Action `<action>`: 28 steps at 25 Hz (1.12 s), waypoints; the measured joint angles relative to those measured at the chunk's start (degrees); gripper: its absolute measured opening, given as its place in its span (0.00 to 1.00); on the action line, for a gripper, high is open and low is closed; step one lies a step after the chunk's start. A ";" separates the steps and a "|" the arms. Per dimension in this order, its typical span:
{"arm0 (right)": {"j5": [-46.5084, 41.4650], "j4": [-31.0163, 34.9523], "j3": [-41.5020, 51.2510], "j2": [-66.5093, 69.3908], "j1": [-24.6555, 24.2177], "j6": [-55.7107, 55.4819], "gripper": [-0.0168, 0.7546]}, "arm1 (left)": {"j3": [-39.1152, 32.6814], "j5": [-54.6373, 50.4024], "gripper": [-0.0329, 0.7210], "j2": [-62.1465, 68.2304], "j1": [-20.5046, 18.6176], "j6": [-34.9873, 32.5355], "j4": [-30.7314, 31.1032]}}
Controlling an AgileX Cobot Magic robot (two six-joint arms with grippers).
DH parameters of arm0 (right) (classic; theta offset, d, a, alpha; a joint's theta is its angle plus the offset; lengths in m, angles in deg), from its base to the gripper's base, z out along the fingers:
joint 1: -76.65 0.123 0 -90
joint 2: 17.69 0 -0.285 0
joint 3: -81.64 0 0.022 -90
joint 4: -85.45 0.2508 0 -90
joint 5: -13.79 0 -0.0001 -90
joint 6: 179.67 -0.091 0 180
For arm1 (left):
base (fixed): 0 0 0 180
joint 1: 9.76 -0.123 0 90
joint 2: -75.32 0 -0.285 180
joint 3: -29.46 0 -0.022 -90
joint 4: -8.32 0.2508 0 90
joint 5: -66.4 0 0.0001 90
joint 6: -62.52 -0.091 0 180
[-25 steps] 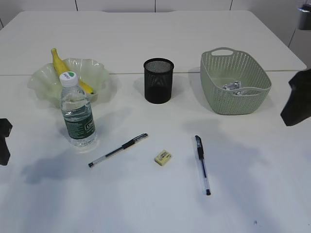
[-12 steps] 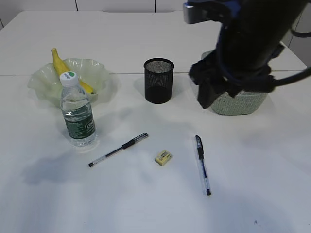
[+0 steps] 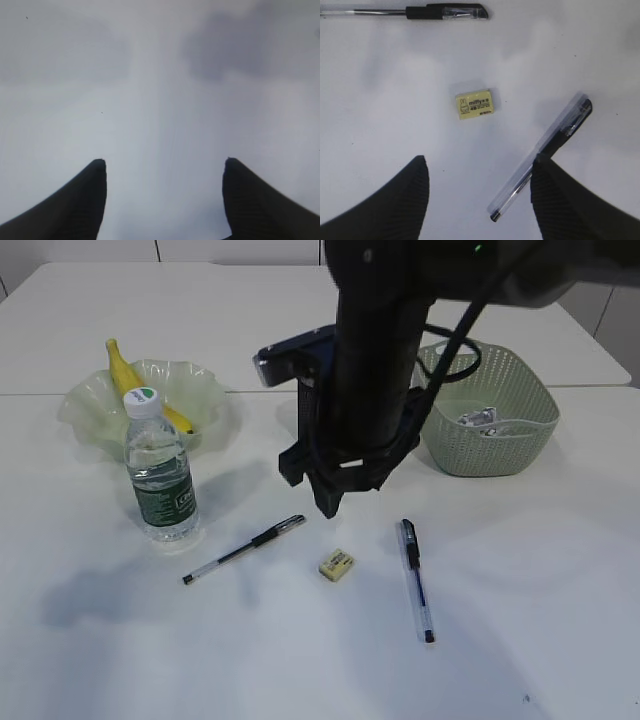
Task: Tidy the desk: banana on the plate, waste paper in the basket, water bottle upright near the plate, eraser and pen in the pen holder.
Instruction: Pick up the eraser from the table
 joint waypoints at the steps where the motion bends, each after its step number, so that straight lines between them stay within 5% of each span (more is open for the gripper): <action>1: 0.00 -0.24 -0.10 1.38 0.41 0.00 0.64 | 0.00 -0.03 0.72 0.00 0.00 0.00 0.00; 28: 2.04 0.20 -0.47 14.50 1.04 0.12 0.64 | 0.00 -0.13 0.68 0.00 0.00 -0.20 0.00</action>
